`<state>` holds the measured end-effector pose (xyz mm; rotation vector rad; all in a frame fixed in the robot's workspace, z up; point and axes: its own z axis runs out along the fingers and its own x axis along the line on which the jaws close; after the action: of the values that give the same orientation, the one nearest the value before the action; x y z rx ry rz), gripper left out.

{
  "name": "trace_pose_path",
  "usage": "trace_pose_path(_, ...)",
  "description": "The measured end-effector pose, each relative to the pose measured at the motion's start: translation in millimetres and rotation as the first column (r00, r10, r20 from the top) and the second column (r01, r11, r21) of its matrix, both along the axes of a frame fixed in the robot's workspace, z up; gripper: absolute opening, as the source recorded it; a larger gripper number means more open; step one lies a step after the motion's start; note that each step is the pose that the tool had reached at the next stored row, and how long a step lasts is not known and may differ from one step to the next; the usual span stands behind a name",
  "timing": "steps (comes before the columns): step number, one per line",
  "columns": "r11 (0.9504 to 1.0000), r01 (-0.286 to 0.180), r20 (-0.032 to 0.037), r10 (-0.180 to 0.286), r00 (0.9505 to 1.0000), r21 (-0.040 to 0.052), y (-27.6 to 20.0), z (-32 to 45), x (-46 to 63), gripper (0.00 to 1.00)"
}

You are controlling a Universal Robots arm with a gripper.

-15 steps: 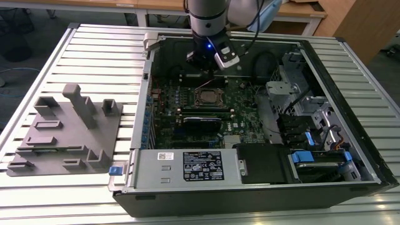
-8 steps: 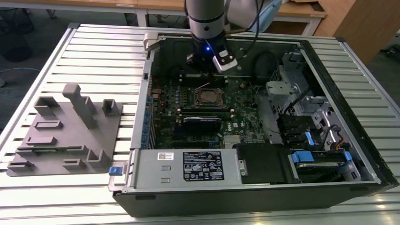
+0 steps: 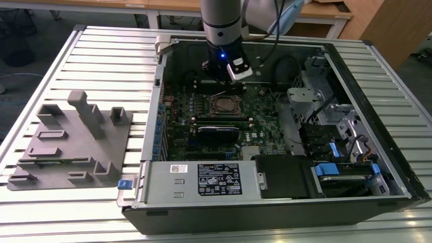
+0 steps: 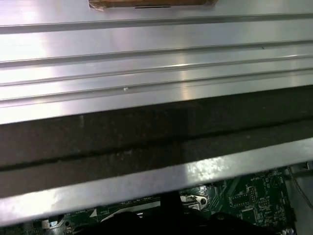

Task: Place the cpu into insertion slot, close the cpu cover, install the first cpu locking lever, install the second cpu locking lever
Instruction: 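Install the first cpu locking lever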

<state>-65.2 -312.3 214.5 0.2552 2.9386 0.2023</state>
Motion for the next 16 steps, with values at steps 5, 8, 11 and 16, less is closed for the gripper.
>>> trace_pose_path(5,0.9997,0.026,0.0000,-0.026,0.9997,0.0001,2.5,-3.5,0.0,0.11)
trace_pose_path(8,0.9995,0.031,0.0001,-0.031,0.9995,0.0000,4.6,-4.9,0.0,0.11)
trace_pose_path(11,0.9992,0.041,0.0002,-0.041,0.9992,0.0002,5.8,-6.4,0.0,0.11)
trace_pose_path(16,0.9986,0.053,0.0000,-0.053,0.9986,0.0000,6.2,-7.2,0.0,0.11)
